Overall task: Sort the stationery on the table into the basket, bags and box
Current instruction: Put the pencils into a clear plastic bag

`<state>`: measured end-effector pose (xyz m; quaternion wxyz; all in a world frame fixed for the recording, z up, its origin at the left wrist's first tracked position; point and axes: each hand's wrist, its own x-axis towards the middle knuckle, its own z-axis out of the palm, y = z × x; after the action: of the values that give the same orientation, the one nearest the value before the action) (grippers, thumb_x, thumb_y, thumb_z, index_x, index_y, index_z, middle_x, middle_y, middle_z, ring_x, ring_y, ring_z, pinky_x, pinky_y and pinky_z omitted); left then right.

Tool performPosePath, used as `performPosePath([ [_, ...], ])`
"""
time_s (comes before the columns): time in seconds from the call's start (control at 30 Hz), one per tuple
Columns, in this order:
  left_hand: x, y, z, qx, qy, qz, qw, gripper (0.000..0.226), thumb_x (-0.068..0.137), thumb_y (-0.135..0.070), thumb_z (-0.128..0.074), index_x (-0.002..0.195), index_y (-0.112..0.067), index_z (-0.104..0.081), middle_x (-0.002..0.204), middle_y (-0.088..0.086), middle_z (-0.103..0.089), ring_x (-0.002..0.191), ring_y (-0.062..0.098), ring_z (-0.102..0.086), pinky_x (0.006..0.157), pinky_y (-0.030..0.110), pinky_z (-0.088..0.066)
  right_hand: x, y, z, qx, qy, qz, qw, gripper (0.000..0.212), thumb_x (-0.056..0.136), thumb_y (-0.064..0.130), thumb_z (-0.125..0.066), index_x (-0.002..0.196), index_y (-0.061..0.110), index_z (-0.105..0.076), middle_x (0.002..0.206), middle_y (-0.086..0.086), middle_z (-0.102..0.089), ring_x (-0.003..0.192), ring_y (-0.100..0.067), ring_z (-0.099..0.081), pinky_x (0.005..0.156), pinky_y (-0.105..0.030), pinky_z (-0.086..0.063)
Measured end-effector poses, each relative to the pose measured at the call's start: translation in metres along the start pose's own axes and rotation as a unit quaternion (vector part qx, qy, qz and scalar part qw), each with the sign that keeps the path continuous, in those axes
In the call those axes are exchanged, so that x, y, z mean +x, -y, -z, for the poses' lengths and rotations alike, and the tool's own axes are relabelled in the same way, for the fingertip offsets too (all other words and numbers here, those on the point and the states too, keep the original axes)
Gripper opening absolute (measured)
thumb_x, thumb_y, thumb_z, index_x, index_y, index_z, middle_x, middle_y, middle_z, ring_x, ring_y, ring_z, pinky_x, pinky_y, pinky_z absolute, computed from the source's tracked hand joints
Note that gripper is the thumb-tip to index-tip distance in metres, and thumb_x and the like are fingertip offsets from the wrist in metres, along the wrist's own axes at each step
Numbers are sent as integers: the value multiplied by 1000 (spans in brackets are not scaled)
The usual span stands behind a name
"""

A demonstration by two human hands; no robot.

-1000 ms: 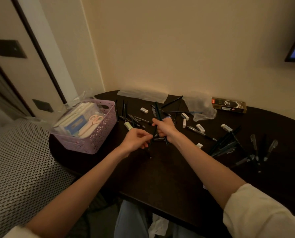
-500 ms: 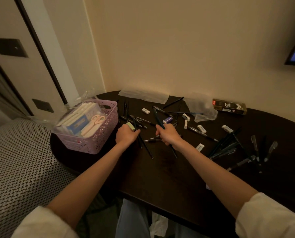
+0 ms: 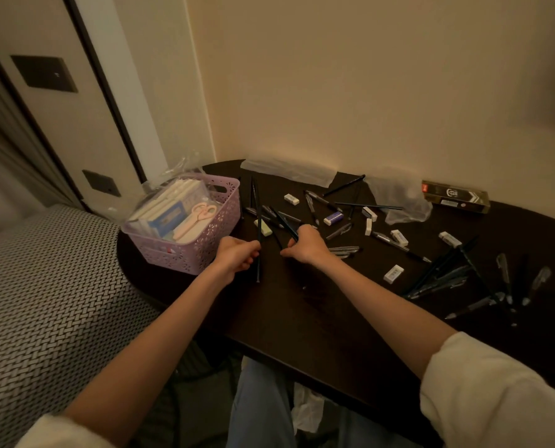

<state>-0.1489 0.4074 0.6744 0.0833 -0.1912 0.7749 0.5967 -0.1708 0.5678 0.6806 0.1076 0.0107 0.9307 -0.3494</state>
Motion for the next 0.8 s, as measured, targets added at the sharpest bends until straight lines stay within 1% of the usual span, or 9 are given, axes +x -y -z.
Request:
performPosePath([
  [0.1, -3, 6, 8, -14, 3, -3, 1000, 11, 87, -14, -66, 77, -10, -65, 71, 4, -60, 57, 10, -50, 49, 22, -41, 1, 8, -6, -83, -17, 11, 996, 30, 83, 20, -72, 106, 13, -55, 100, -4, -59, 94, -21, -60, 77, -34, -51],
  [0.17, -5, 7, 10, -21, 7, -5, 1000, 11, 87, -14, -66, 76, -10, -66, 70, 4, -60, 56, 10, -50, 49, 22, -40, 1, 13, -7, -102, -15, 14, 995, 31, 82, 21, -72, 107, 13, -55, 103, -5, -59, 96, -21, -60, 77, -34, -52],
  [0.23, -8, 7, 12, -26, 12, -12, 1000, 10, 88, -13, -65, 79, -10, -66, 71, 4, -59, 57, 10, -50, 50, 21, -41, 1, 16, -3, -90, -2, 3, 996, 35, 80, 25, -74, 106, 12, -54, 97, -5, -58, 93, -20, -60, 75, -33, -52],
  [0.37, -13, 3, 14, -25, 15, -51, 998, 7, 91, -15, -62, 88, -11, -66, 79, 3, -60, 68, 11, -54, 59, 22, -45, -7, 13, 16, 73, 8, -3, 997, 27, 85, 28, -68, 96, 8, -53, 75, -4, -53, 61, -13, -51, 50, -25, -39],
  [0.5, -21, -1, 10, -42, 56, -88, 994, 13, 97, -16, -54, 105, -9, -61, 98, 9, -66, 83, 18, -68, 65, 25, -55, -21, -5, 36, 224, 74, 16, 972, 19, 97, 25, -47, 86, 11, -53, 73, -2, -52, 57, -9, -42, 49, -22, -32],
  [0.57, -26, -4, 5, -37, 75, -98, 992, 14, 100, -17, -47, 108, -9, -57, 91, 10, -67, 72, 18, -68, 62, 28, -57, -25, -17, 42, 285, 87, 12, 955, 21, 99, 23, -40, 85, 12, -51, 70, -1, -51, 53, -8, -39, 47, -20, -30],
  [0.67, -31, -8, -7, -44, 94, -95, 990, 19, 103, -19, -40, 107, -7, -54, 73, 3, -51, 50, 10, -47, 48, 24, -46, -28, -30, 44, 393, 84, -11, 916, 23, 99, 21, -41, 77, 17, -42, 55, 5, -33, 44, -7, -29, 41, -18, -24],
  [0.73, -33, -9, -17, -51, 104, -95, 989, 18, 104, -19, -36, 105, -10, -51, 71, 1, -44, 49, 7, -38, 45, 22, -36, -32, -35, 44, 433, 63, -18, 899, 23, 99, 22, -46, 78, 16, -45, 53, 5, -30, 42, -7, -28, 39, -18, -23],
  [0.8, -37, -12, -27, -50, 112, -100, 988, 12, 104, -16, -35, 105, -15, -47, 73, 1, -44, 52, 8, -38, 46, 22, -34, -35, -37, 41, 465, 46, -16, 884, 18, 99, 24, -48, 88, 11, -54, 53, 5, -33, 43, -7, -31, 40, -18, -25],
])
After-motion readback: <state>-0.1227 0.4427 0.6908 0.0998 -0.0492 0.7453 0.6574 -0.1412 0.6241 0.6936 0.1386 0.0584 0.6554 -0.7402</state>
